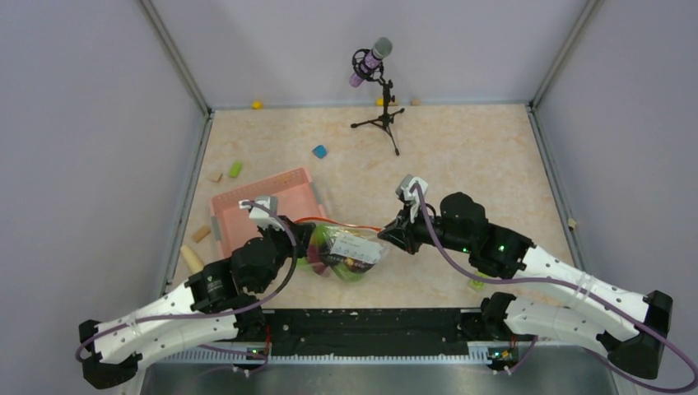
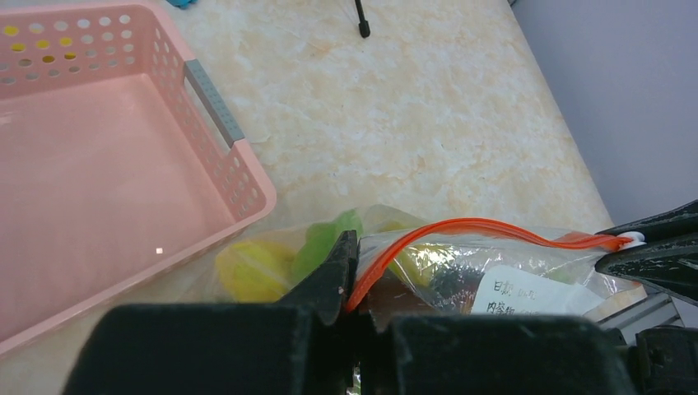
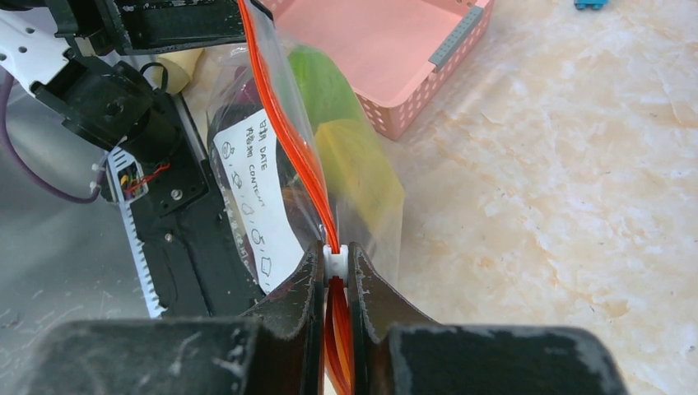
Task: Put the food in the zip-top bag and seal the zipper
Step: Zip the zipper food storage bag at the center of the board.
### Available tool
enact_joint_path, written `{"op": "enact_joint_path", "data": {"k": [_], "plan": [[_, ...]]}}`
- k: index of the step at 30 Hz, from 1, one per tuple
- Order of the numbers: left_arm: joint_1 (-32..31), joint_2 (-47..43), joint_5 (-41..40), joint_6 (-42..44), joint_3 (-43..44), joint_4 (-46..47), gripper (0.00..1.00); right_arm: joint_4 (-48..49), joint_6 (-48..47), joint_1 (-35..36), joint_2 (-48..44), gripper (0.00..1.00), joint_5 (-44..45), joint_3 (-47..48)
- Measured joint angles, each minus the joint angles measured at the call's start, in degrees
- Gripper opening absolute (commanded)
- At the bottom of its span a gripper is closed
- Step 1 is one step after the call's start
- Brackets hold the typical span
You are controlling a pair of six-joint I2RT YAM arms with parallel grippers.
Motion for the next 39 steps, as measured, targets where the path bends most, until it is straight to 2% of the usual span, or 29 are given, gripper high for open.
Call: {"op": "enact_joint_path", "data": {"k": [17,25,29,30,31,34,36,37,39], "plan": [[0.1,-2.0,-12.0,-9.4,1.1,-10.6,0.00,-0.9,0.0,0.0,-0.1,0.00,0.7,0.0],[0.1,-2.4,-12.2,-10.8,1.5,-11.3,0.00,-0.8,0.0,0.0,-0.1,0.00,0.6,0.0],[0.2,-3.1,-11.2,-8.0,1.3,-9.7,0.00,-0.9,0.0,0.0,-0.1,0.00,0.7,0.0],[0.3,-3.5,-10.7,-6.4,1.0,-8.5,0.00,-1.0,0.0,0.0,-0.1,0.03,0.7,0.0],[0.5,-3.7,-10.2,-5.1,0.7,-7.6,0.00,-1.2,0.0,0.0,-0.1,0.14,0.7,0.0],[1.3,-4.1,-7.3,0.0,-1.1,-3.8,0.00,-2.1,0.2,-0.2,-0.1,0.56,1.0,0.0],[1.6,-3.7,-4.6,2.9,-2.1,-1.9,0.00,-2.2,0.6,-0.2,-0.1,0.90,1.3,-0.1],[1.7,-3.2,-3.1,4.2,-2.3,-1.3,0.00,-2.0,1.0,-0.2,-0.1,0.97,1.4,-0.3],[1.7,-1.7,-0.7,6.2,-2.4,0.5,0.00,-1.6,1.7,-0.2,-0.2,0.99,1.7,-0.9]]}}
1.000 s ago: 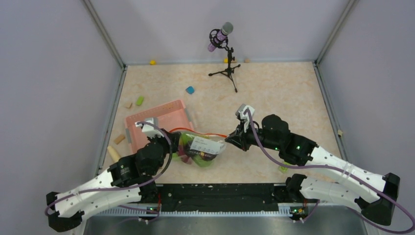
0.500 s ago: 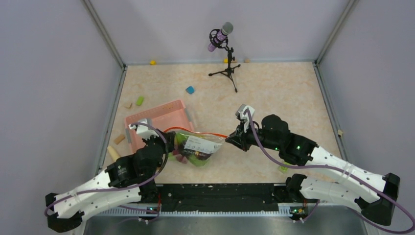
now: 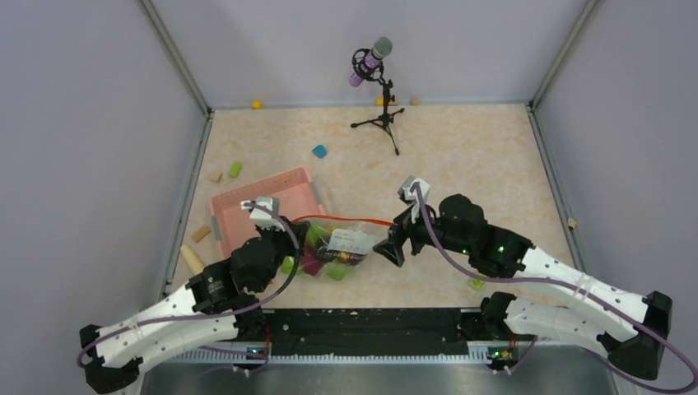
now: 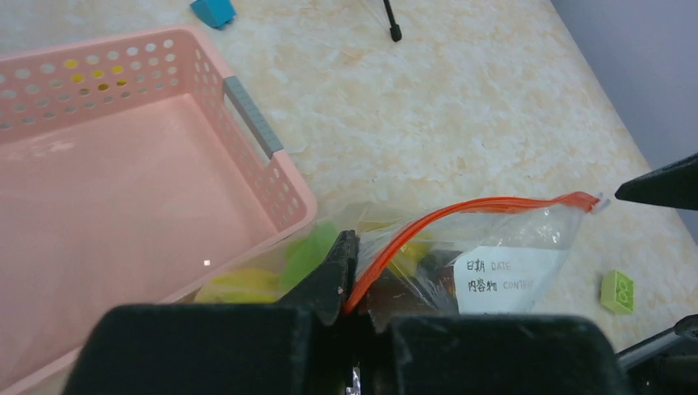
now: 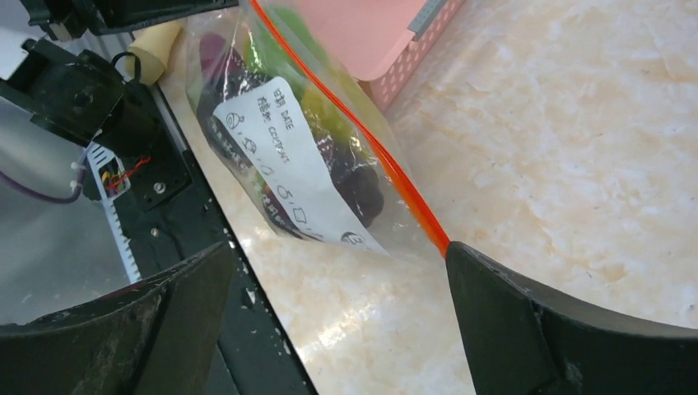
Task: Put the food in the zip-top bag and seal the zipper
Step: Zip the zipper food storage bag at the center of the board, then place the zipper food storage bag at the center of the board.
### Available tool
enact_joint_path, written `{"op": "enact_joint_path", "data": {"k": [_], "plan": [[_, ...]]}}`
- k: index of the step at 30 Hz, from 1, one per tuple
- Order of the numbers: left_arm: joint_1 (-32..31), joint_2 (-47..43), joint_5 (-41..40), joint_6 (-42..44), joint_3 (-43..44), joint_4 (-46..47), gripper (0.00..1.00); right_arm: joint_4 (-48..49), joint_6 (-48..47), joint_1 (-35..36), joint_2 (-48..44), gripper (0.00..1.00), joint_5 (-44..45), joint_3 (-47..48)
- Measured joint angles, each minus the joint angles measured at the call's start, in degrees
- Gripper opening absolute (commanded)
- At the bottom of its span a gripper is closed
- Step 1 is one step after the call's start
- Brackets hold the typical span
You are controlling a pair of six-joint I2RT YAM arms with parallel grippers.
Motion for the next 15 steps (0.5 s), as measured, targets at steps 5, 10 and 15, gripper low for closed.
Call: {"op": "enact_joint_path", "data": {"k": [5,10,15], "plan": [[0.1,3.0,3.1,2.0,0.0,2.8,0.00,1.3,1.4,-0.1,-1.9,0.99,1.8,-1.9],[0.2,4.0,4.8,3.0,0.0,4.2,0.00,2.7,2.5,-0.1,-5.4,0.99,5.5,-3.2],[0.2,4.7,7.6,3.1,0.0,6.3,0.04,3.4,6.3,-0.1,-8.4,0.99,17.8,-4.4]]}}
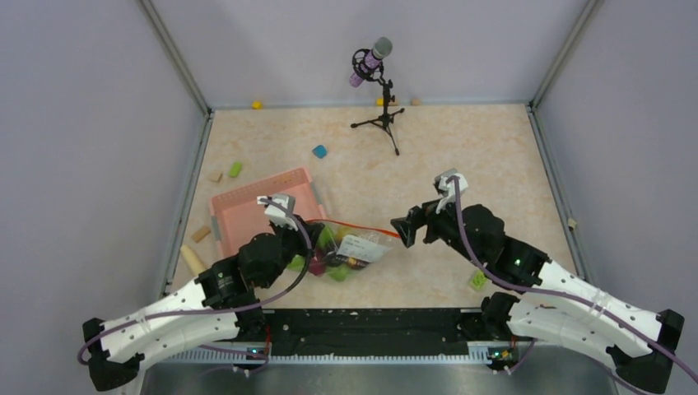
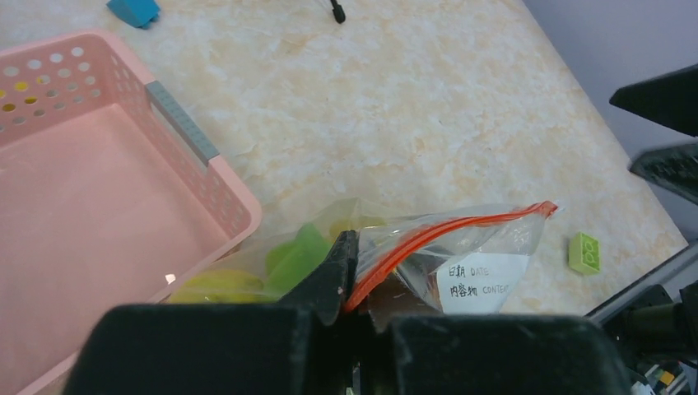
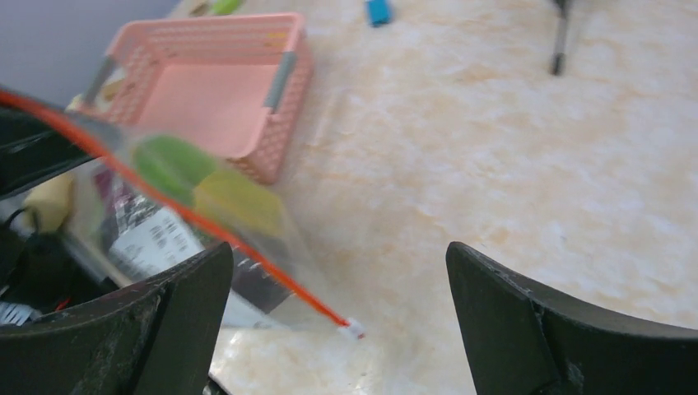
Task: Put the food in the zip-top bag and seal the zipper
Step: Place the zipper food storage bag at the center of the board.
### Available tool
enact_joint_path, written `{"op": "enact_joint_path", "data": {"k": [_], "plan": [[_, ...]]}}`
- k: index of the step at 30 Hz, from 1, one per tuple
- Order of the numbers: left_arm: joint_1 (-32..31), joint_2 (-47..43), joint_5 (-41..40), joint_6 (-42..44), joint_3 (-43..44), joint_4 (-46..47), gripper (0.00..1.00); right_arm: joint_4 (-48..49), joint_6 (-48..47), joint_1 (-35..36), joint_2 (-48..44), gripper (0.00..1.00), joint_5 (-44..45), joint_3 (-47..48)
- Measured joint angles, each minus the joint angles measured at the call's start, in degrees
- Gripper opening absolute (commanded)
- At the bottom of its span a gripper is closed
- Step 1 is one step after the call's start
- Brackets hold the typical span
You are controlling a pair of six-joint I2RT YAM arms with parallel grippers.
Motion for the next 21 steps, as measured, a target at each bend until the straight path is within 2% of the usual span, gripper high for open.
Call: {"op": "enact_joint_path", "data": {"k": [5,7,9,12,17,21], "plan": [[0.0,3.9,3.1,0.9,1.0,1.2,0.61,-2.8,5.2,0.0,-0.3,0.99,15.8,-2.3],[0.0,6.1,3.3,1.0,2.7,0.9,0.78,-4.2,6.8,0.0,-0.5,0.99,20.2,-2.8],[0.0,8.1,3.0,1.0,4.3,0.6,0.90,-5.3,8.1,0.0,-1.0,0.99,24.0,-3.3],[0.0,9.6,1.6,0.5,6.1,-0.4,0.97,-5.9,9.7,0.0,-3.0,0.99,28.8,-4.5],[0.0,10.0,-2.2,-0.3,7.9,-3.2,0.97,-6.9,11.5,0.0,-6.8,0.99,33.9,-6.0],[0.0,7.9,-8.7,-2.2,9.1,-8.3,0.97,-7.0,12.6,0.0,-9.6,0.99,36.5,-6.4]]}}
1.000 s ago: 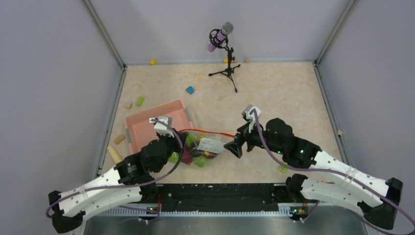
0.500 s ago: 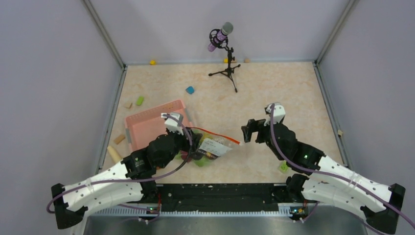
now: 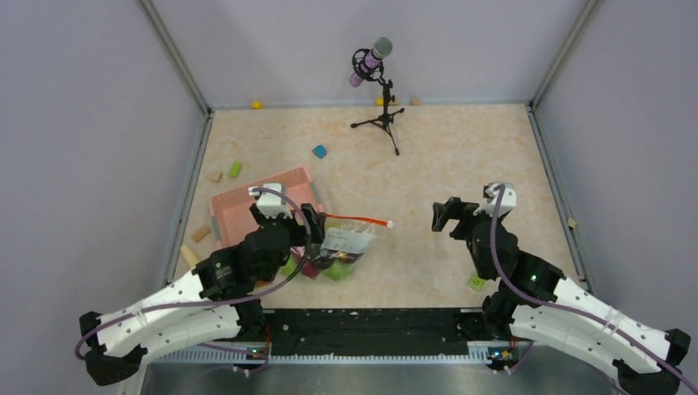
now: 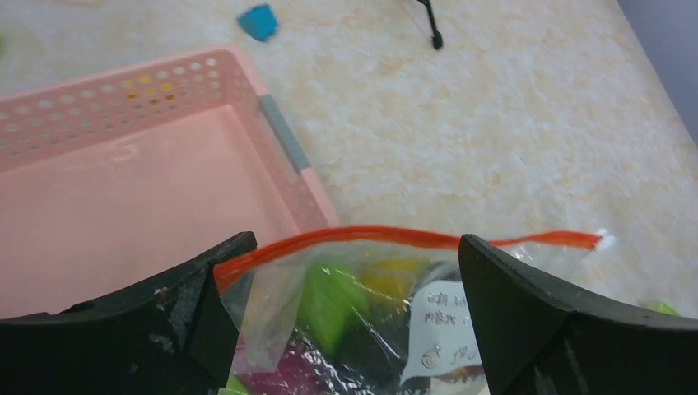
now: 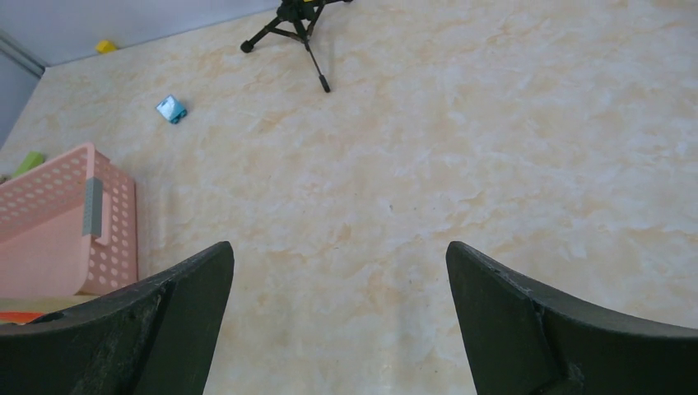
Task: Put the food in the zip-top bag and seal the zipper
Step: Place the zipper food storage bag at the center of the board, then reset both arms
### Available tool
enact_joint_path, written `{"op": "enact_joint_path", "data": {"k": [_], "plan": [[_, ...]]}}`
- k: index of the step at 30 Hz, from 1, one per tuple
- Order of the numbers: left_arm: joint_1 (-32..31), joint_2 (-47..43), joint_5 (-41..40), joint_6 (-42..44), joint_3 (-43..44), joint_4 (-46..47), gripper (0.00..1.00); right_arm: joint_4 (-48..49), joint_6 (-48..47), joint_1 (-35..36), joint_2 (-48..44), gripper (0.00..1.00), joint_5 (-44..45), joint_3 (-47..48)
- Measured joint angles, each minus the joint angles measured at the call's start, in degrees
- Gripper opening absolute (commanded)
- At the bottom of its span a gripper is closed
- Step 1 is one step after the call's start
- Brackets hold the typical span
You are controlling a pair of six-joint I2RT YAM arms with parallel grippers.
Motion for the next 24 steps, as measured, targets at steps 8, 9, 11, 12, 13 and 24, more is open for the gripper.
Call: {"op": "enact_joint_path", "data": {"k": [8,9,11,12,13,24], "plan": [[0.0,-11.4,-13.6,-7.3,0.8,-10.8,0.97,-0.2,1.1,0.0,-3.3,0.99,2.9,-1.2],[0.0,-13.4,-14.7,-8.3,0.8,-11.9,0.97,-0.2,1.3,0.0,-3.3,0.99,3.0,-1.2],[0.0,-16.6,-15.7,-9.4,0.8,-13.0,0.97,-0.1,1.3,0.0,-3.3,0.99,3.3,-1.4],[0.0,-18.4,-16.2,-9.9,0.8,-13.4,0.97,-0.2,1.3,0.0,-3.3,0.99,3.4,-1.4],[0.0,-19.8,-16.4,-10.3,0.8,-13.7,0.97,-0.3,1.3,0.0,-3.3,0.99,3.4,-1.5],[0.0,-28.5,-19.5,-13.1,-0.7,-15.2,0.97,-0.5,1.3,0.0,-3.3,0.99,4.4,-1.5]]}}
